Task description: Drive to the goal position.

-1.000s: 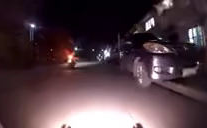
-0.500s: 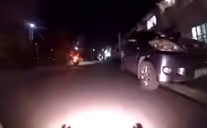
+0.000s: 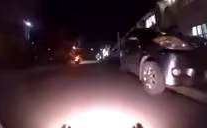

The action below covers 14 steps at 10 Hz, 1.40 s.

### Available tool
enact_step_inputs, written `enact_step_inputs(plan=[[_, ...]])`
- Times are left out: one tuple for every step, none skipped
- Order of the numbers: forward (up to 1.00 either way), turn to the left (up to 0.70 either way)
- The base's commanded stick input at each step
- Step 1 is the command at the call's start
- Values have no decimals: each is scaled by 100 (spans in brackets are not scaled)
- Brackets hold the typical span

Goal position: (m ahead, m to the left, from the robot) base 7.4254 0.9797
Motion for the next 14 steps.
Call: enact_step_inputs(plan=[[60,0],[60,0],[60,0],[60,0],[60,0],[60,0],[60,0],[60,0],[60,0],[60,0],[60,0],[60,0],[60,0],[60,0]])
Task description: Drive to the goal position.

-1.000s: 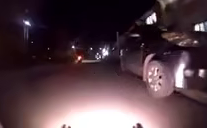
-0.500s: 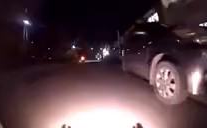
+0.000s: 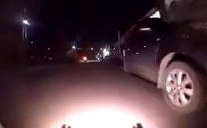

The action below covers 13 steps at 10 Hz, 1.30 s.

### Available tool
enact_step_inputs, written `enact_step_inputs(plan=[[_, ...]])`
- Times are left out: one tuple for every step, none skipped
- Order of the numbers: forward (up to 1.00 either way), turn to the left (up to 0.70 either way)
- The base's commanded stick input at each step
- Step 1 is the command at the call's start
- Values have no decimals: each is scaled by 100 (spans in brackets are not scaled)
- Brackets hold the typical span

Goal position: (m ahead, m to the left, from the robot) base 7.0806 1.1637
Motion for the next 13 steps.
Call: enact_step_inputs(plan=[[60,0],[60,0],[60,0],[60,0],[60,0],[60,0],[60,0],[60,0],[60,0],[60,0],[60,0],[60,0],[60,0]])
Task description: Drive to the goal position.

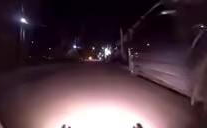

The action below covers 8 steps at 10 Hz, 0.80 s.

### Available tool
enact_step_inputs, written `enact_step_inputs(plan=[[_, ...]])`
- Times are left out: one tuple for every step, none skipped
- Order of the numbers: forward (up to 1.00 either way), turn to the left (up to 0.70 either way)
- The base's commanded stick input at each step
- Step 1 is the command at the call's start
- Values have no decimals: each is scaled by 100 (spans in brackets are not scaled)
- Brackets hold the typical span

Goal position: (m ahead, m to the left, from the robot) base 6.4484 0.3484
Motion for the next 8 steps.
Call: enact_step_inputs(plan=[[60,0],[60,0],[60,0],[60,0],[60,0],[60,0],[60,0],[60,0]])
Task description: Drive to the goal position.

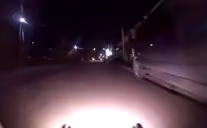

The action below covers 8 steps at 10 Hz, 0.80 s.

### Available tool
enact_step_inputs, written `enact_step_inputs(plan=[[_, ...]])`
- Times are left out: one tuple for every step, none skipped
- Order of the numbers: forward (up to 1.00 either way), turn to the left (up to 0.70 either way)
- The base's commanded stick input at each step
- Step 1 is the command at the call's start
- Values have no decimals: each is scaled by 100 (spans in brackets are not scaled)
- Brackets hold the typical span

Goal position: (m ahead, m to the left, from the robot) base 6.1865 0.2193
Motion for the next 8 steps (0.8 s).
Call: enact_step_inputs(plan=[[60,0],[60,0],[60,0],[60,0],[60,0],[60,0],[60,0],[60,-1]])
